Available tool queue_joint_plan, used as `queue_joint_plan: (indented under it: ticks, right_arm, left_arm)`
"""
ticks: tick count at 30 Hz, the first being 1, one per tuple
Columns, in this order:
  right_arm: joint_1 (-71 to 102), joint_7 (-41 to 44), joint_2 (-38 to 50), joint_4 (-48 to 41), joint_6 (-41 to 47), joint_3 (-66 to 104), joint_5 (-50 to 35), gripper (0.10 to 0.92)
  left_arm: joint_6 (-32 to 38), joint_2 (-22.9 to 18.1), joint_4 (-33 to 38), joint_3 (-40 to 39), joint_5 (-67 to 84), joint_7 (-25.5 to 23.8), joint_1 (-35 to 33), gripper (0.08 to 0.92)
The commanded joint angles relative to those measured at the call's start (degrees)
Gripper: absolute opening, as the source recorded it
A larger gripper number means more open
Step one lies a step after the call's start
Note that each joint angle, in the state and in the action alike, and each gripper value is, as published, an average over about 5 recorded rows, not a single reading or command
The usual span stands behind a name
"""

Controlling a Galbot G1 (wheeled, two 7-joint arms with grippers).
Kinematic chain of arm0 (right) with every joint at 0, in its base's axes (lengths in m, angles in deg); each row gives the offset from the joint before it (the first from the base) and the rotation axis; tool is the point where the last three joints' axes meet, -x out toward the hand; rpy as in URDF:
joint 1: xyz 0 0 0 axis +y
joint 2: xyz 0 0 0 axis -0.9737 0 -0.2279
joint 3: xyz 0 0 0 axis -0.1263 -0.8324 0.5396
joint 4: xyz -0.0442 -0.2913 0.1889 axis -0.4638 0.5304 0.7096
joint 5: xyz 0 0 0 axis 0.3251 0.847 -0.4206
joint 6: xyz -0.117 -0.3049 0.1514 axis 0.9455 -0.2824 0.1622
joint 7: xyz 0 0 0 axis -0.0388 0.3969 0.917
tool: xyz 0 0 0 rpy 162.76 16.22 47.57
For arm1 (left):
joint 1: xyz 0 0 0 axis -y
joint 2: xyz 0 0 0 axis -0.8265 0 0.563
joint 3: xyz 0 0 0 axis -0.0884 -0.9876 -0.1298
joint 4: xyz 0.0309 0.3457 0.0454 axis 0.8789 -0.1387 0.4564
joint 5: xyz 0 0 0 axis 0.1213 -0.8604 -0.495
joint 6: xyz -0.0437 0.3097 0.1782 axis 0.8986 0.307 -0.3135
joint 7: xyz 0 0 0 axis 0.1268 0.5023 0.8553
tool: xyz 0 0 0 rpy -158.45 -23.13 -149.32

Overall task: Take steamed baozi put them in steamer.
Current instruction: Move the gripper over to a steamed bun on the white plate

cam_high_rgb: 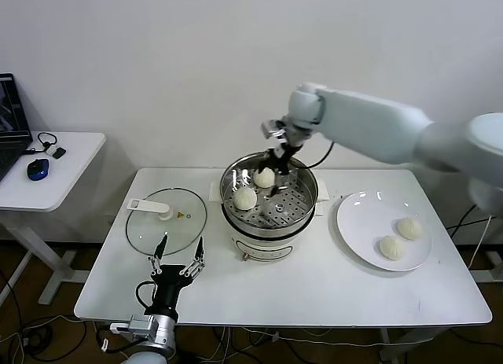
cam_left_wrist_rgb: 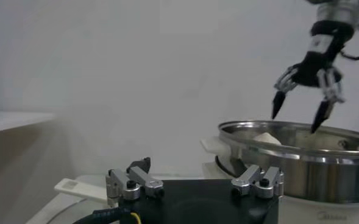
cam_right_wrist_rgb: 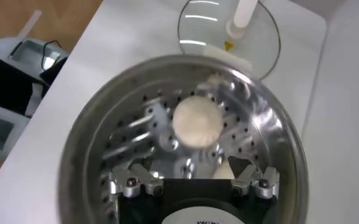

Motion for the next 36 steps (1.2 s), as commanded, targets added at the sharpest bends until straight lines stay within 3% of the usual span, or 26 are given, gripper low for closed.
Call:
queue_joint_plan:
  ticks: [1,9,19,26,36]
  right_arm:
    - [-6.7,0.5,20.3,11.0,-2.1,-1.8,1.0,0.823]
    - [-1.0,1.3,31.9,9.7,-5.4,2.0,7.8,0.823]
    - [17.9,1.6,39.1,9.8,-8.7,17.2,19.2,0.823]
    - [30.0,1.5,39.7,9.4,-11.0,25.6,24.7,0.823]
    - [34.2,2.2,37.3,5.1,-12.4,27.7,29.8,0.823]
  left_arm:
    - [-0.2,0.3,0.5,0.1,-0.3,0.0,0.0,0.823]
    - [-0.3,0.5,0.8,0.4,-0.2,0.0,-0.2,0.823]
    - [-0.3,0.6,1.1,0.7,-0.3,0.0,-0.4,0.823]
    - [-0.3,0.6,0.9,0.9,-0.3,0.0,-0.7,0.823]
    - [-0.1,0.5,0.8,1.1,-0.3,0.1,-1.2,0.823]
